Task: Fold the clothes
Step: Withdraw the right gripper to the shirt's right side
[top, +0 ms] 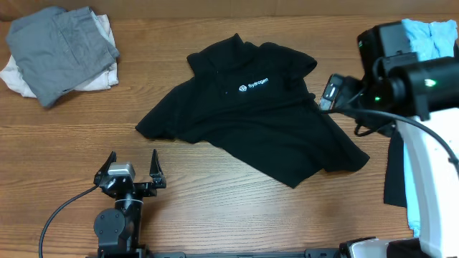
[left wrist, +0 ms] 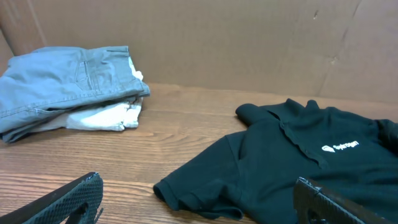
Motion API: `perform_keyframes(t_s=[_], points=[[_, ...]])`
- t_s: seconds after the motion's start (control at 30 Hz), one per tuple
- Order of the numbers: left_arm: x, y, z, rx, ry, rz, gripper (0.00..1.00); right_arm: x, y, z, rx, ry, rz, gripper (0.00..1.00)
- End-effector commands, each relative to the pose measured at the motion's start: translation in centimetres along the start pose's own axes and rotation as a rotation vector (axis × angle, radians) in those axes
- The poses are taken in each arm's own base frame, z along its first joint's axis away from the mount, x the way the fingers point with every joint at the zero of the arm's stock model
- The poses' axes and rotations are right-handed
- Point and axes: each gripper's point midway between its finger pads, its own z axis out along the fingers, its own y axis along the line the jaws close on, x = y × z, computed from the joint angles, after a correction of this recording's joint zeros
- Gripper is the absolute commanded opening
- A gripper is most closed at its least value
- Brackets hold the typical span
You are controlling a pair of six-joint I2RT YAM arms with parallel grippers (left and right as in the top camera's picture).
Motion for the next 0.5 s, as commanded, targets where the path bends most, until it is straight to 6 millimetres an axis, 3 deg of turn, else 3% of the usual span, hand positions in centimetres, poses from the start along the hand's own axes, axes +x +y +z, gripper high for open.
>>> perform_keyframes(t_s=[0.0,0.2,0.4,0.47], points=[[-0.4,-0.3,0.0,0.019,-0.020,-0.036,1.00,1.4,-0.2,3.7,0.046,0.095,0.000,1.00],[-5.3,-6.3,-1.8,0.373,-0.201,-0.033,1.00,2.7,0.7,6.8,0.004,0.168,0.006,1.00],[-11.3,-7.0,-3.8,0.388,-0.287,-0.020,1.00,3.0,1.0,8.4,-0.006,0.180,0.021,1.00],[-13.2,-6.9,-3.6,0.355,-0.197,0.011,1.00,3.2,1.2,8.8,-0.010,0.181,0.017,1.00]])
